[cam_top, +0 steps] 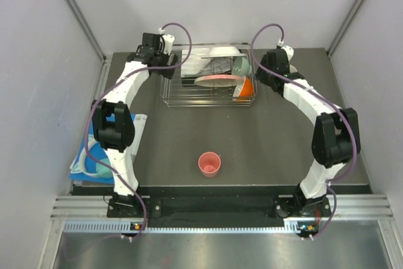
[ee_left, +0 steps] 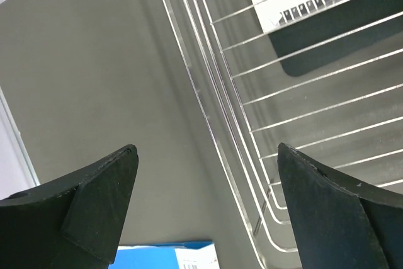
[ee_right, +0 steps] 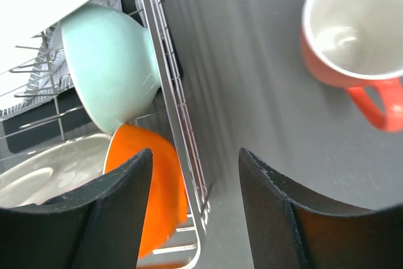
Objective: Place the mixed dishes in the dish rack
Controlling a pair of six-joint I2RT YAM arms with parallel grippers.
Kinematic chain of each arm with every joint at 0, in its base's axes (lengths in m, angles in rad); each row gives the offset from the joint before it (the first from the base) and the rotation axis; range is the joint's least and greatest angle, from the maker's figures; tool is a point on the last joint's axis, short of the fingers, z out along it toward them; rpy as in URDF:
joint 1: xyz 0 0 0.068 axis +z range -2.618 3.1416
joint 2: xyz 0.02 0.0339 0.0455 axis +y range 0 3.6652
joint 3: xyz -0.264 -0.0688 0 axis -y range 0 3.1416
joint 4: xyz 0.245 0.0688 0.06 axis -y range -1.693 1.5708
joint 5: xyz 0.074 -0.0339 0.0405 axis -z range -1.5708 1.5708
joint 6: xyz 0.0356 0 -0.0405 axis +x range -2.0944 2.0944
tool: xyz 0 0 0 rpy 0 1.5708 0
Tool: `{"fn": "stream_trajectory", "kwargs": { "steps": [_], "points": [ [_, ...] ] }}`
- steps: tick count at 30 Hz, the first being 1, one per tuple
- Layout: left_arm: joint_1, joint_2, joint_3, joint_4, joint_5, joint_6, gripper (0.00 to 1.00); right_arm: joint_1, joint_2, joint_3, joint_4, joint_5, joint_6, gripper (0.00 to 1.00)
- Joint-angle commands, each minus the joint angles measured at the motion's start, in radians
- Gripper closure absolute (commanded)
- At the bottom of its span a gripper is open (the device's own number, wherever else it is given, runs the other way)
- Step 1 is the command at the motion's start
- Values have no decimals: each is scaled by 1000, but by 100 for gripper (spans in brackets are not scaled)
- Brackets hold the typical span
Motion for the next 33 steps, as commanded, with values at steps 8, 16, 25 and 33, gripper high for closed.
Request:
{"fn": "stream_trajectory", "kwargs": {
  "steps": [8,16,25,33],
  "points": [
    [42,61,32,92,30,-50,6,-2,137,102,45,-83,-21,46],
    [43,90,7,126,61,-62,15,-7,174,101,57,-111,-23,79],
    [43,124,-2,136,120,-81,36,-11,169,76,73,-119,-30,100],
    [43,118,-53,170,158,-87,58,-19,171,52,91,-138,-32,100]
  ]
}}
